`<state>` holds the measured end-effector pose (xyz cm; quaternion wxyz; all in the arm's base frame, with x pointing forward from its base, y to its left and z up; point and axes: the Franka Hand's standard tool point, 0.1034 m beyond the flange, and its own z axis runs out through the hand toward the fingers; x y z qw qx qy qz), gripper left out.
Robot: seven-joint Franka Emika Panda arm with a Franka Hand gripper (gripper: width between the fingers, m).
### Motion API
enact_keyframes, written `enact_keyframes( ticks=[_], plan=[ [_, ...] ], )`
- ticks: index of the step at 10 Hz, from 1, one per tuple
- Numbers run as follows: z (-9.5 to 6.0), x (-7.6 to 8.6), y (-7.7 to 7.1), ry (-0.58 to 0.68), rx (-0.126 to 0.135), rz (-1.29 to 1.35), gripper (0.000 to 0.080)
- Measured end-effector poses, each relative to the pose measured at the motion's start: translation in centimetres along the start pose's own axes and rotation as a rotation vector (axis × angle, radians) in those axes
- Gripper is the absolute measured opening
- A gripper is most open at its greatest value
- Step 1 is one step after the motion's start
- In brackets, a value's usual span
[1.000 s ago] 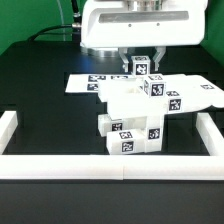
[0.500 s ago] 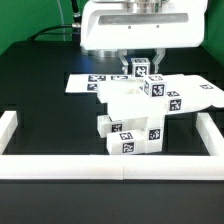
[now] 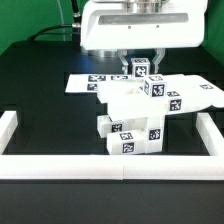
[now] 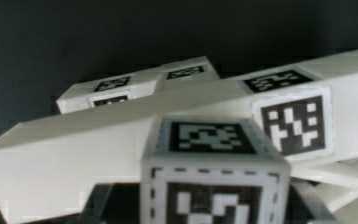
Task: Assemble chair
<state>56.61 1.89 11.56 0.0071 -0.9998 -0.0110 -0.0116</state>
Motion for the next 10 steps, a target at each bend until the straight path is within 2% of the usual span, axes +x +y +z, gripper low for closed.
enact_keyframes(
  ticks=[6, 10],
  plan=[
    [0.00, 0.00, -0.02, 0.000, 0.002, 0.063, 0.0289],
    [0.00, 0.01, -0.14, 0.000, 0.008, 0.368, 0.0289]
  ],
)
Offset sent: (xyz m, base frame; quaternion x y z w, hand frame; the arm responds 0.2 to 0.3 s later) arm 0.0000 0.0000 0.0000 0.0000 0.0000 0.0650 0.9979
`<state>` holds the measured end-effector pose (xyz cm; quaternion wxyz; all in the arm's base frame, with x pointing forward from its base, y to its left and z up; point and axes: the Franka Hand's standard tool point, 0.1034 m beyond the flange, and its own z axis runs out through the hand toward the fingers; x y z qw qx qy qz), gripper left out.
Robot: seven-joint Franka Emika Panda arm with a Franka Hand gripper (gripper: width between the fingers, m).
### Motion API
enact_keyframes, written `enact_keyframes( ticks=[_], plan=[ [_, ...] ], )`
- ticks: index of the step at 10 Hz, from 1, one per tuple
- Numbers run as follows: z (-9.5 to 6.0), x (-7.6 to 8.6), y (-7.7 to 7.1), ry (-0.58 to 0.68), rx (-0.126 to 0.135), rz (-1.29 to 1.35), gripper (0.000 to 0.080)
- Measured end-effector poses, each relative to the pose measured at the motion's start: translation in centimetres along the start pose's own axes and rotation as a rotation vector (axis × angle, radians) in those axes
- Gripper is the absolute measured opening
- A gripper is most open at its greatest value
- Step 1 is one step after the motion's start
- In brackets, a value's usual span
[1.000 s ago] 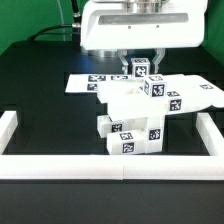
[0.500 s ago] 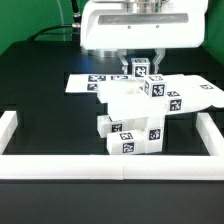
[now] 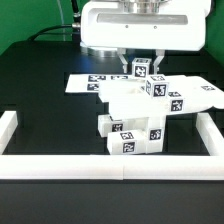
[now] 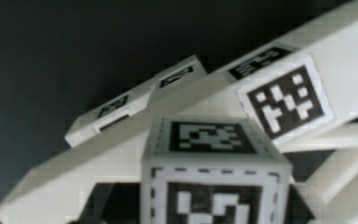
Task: Assemble chair
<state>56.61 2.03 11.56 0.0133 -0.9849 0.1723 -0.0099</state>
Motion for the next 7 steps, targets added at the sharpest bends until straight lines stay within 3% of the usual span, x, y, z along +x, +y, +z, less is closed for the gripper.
enact_keyframes(
  ticks=[7],
  plan=[
    [0.01, -0.14, -0.41, -0.006, 0.014, 0.401, 0.0289]
  ],
)
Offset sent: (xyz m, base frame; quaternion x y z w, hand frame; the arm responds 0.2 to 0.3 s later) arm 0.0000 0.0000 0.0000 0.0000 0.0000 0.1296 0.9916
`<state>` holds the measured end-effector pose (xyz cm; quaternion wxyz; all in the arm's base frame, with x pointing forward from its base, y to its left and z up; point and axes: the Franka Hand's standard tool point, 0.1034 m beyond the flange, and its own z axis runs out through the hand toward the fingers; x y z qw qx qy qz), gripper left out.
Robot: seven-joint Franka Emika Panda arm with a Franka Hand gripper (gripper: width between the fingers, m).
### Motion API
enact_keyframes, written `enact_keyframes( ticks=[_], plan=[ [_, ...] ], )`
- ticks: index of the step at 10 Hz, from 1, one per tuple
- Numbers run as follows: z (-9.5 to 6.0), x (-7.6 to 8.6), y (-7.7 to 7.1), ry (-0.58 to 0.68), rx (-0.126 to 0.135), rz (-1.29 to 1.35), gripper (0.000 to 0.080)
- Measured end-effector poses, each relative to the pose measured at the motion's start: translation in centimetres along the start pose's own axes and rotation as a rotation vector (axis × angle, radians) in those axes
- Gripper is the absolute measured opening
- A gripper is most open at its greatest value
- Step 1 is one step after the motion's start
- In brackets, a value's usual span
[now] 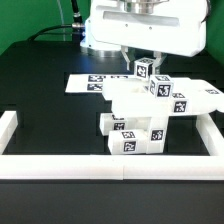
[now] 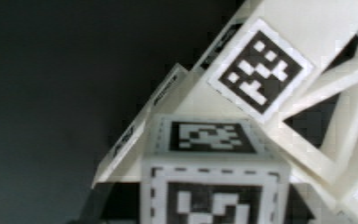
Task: Assemble chair
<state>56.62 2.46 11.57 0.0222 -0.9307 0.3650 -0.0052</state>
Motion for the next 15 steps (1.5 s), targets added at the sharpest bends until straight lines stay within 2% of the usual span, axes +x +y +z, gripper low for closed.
enact_keyframes(
  ticks=[1, 2, 3, 4, 9, 15],
  plan=[
    [0.04, 0.02, 0.05, 0.000, -0.002, -0.032, 0.0343],
    [0.13, 0.07, 0.16, 0.000, -0.004, -0.120, 0.0511],
    [0.12, 0.04, 0.11, -0.001, -0.005, -0.127, 0.0511],
    [0.07, 0.10, 0.08, 0.001, -0.006, -0.219, 0.0624],
    [0.12, 0.13, 0.10, 0.009, -0.013, -0.650, 0.0649],
    [0.59, -0.40, 0.61, -0.004, -0.021, -1.009, 0.0649]
  ],
)
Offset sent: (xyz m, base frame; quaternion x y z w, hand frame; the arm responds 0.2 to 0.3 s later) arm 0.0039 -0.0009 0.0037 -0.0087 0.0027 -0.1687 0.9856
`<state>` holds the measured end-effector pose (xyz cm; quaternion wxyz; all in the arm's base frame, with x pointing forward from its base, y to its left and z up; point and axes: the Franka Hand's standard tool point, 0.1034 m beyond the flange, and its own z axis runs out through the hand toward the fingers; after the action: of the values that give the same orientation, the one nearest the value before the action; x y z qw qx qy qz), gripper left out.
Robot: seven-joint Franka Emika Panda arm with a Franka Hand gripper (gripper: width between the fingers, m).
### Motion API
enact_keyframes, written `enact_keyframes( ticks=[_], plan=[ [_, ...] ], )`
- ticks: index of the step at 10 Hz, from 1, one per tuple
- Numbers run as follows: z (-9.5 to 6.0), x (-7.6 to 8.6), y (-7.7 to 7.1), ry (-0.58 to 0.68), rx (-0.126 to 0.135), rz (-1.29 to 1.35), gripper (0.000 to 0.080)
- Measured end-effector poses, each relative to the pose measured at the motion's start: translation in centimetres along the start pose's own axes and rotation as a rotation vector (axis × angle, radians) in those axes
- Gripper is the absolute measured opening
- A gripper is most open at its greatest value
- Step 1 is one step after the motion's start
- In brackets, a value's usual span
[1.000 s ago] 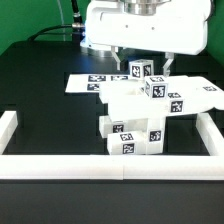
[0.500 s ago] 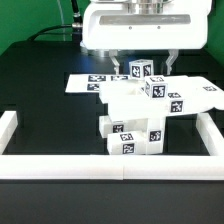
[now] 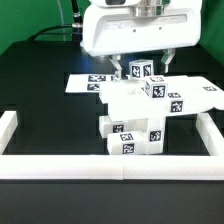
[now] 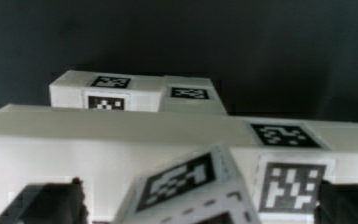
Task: Assemble chair
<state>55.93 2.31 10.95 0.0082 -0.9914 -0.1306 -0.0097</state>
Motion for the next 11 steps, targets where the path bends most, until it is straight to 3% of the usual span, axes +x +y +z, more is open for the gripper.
enact_keyframes(
  ticks=[4, 6, 11],
  plan=[
    [0.20, -0.17, -0.10, -0.005, 0.001, 0.002, 0.0626],
    [0.21, -0.18, -0.06, -0.005, 0.001, 0.003, 0.0267],
    [0.25, -0.20, 0.19, -0.004, 0.008, 0.165, 0.0268]
  ],
)
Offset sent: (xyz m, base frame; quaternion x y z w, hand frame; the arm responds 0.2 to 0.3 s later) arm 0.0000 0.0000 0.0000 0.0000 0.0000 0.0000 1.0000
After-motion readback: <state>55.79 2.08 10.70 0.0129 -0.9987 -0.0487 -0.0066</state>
